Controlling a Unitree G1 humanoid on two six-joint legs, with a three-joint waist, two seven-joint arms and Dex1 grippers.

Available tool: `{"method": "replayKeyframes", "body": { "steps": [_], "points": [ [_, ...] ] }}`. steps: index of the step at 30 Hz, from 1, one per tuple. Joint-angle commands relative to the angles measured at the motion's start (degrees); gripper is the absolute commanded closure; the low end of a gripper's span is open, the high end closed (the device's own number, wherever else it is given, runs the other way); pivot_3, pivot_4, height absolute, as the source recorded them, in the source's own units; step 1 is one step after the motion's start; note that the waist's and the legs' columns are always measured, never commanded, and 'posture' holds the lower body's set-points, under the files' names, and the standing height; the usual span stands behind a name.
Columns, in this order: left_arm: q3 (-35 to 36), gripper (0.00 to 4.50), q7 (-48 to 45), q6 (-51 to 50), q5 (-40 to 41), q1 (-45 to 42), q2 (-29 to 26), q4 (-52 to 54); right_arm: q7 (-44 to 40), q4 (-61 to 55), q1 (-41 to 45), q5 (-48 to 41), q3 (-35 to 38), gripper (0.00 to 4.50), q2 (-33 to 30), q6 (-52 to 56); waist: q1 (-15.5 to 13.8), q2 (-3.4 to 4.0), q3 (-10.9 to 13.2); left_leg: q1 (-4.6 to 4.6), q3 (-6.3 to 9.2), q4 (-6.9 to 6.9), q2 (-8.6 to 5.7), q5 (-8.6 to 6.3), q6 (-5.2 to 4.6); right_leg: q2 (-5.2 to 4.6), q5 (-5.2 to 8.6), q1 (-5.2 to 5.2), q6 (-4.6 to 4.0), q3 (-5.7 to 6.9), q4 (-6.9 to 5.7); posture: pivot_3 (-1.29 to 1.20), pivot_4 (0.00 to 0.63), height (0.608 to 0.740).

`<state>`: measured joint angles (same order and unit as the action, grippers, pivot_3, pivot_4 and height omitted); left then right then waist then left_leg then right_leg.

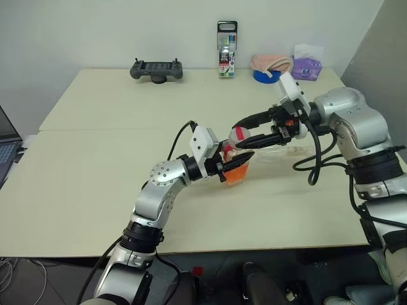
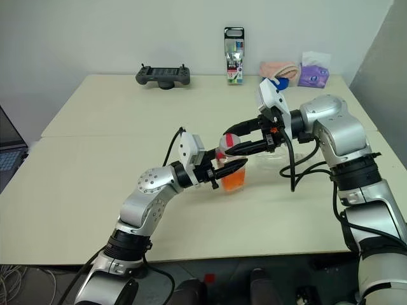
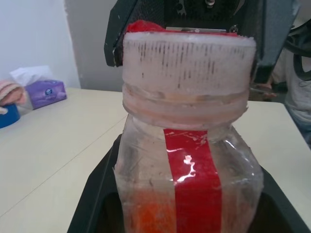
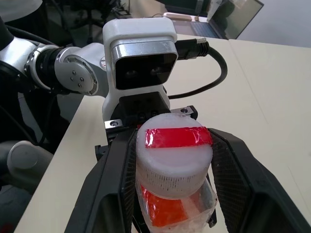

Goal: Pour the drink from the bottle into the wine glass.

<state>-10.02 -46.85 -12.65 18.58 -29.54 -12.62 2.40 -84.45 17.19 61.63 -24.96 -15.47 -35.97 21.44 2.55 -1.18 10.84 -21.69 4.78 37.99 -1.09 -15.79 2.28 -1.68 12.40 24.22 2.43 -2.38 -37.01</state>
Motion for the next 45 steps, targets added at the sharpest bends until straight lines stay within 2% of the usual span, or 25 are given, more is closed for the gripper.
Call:
{"method": "replayKeyframes", "body": {
  "steps": [1, 6, 11, 17, 21, 25, 27, 28, 31, 37, 45],
  "points": [
    [-0.9, 2.74, -0.9, 0.2, 0.8, 0.6, 0.1, 3.5, -2.3, 1.9, 2.6, 2.6, 1.6, 1.93, -1.3, -2.4, -0.5, 0.0, 0.0, -0.04, 0.01, 0.0, -0.05, 0.0, 0.0, -0.07, 0.0, 0.03, 0.0, 0.01, 0.01, 0.0, 0.15, 0.74],
    [-1.1, 2.76, -1.0, 0.1, 0.8, 0.5, 0.5, 3.4, -1.4, -0.3, 1.1, 1.9, 4.1, 0.35, -1.9, -1.4, -0.9, 0.0, 0.0, -0.2, 0.02, -0.01, -0.19, 0.0, 0.01, -0.43, 0.0, 0.13, 0.07, 0.02, 0.07, 0.0, 0.15, 0.74],
    [-1.6, 2.76, -1.8, 0.3, 0.8, -0.2, 1.1, 2.4, 0.5, -6.6, -2.7, 0.0, 7.0, 0.31, -4.2, 3.4, -1.0, 0.0, 0.0, -0.2, 0.03, 0.0, -0.23, 0.0, 0.01, -0.45, 0.0, 0.11, 0.1, 0.06, 0.06, 0.0, 0.15, 0.74],
    [-1.3, 2.76, -2.8, 0.8, 0.6, -1.4, 1.5, 0.6, 8.0, -21.9, -12.4, -6.3, 14.6, 0.31, -8.5, 14.6, -1.1, 0.0, 0.0, -0.2, 0.03, 0.01, -0.25, 0.0, 0.01, -0.42, 0.0, 0.09, 0.11, 0.07, 0.05, 0.0, 0.15, 0.74],
    [-0.7, 2.76, -2.8, 1.5, 0.4, -1.9, 1.8, -0.4, 24.3, -34.2, -18.0, -10.7, 23.4, 0.31, -6.5, 24.5, -1.0, 0.0, 0.0, -0.19, -0.02, 0.02, -0.24, 0.0, 0.01, -0.4, 0.01, 0.08, 0.11, 0.03, 0.03, 0.0, 0.15, 0.74],
    [-0.3, 2.76, -2.9, 2.1, 0.3, -2.5, 1.8, -1.6, 35.7, -46.7, -21.8, -16.8, 28.3, 0.31, -5.4, 34.2, -1.0, 0.01, 0.0, -0.16, 0.03, 0.03, -0.23, 0.0, 0.01, -0.33, 0.01, 0.07, 0.12, 0.05, 0.0, 0.0, 0.15, 0.74],
    [-0.1, 2.76, -3.1, 2.6, 0.3, -2.7, 1.7, -2.3, 43.2, -53.2, -24.1, -19.2, 30.0, 0.0, -3.5, 39.2, -1.1, 0.0, 0.0, -0.15, 0.02, 0.05, -0.24, 0.0, 0.01, -0.3, 0.02, 0.03, 0.12, 0.04, 0.02, 0.0, 0.15, 0.74],
    [0.0, 2.76, -3.2, 2.7, 0.3, -2.7, 1.7, -2.6, 46.3, -55.9, -25.3, -20.6, 30.5, 0.0, -2.7, 41.3, -1.0, 0.0, 0.0, -0.14, 0.03, 0.06, -0.23, 0.0, 0.0, -0.3, 0.02, -0.01, 0.13, 0.04, 0.03, 0.0, 0.15, 0.74],
    [-0.2, 2.76, -3.6, 3.1, 0.2, -3.0, 2.0, -3.3, 55.1, -61.5, -28.7, -22.7, 30.6, 0.0, 1.6, 44.9, -1.0, 0.0, 0.0, -0.14, 0.02, 0.09, -0.24, 0.0, 0.0, -0.3, 0.03, -0.03, 0.15, 0.03, 0.03, 0.0, 0.15, 0.74],
    [-0.3, 2.77, -4.0, 3.7, 0.1, -3.5, 2.4, -4.5, 67.7, -64.6, -30.5, -19.6, 25.0, 0.0, 7.4, 47.6, -1.0, 0.01, 0.0, -0.12, -0.01, 0.11, -0.26, 0.02, -0.02, -0.29, 0.05, -0.03, 0.22, 0.0, 0.01, 0.0, 0.15, 0.74],
    [-0.1, 2.77, -4.3, 3.2, 0.5, -3.3, 2.5, -4.2, 72.8, -62.9, -29.6, -16.3, 20.1, 0.0, 9.2, 46.6, -0.9, 0.01, 0.0, -0.12, 0.0, 0.09, -0.24, 0.02, -0.03, -0.25, 0.04, -0.02, 0.2, 0.0, 0.04, 0.0, 0.15, 0.74]
  ]
}}
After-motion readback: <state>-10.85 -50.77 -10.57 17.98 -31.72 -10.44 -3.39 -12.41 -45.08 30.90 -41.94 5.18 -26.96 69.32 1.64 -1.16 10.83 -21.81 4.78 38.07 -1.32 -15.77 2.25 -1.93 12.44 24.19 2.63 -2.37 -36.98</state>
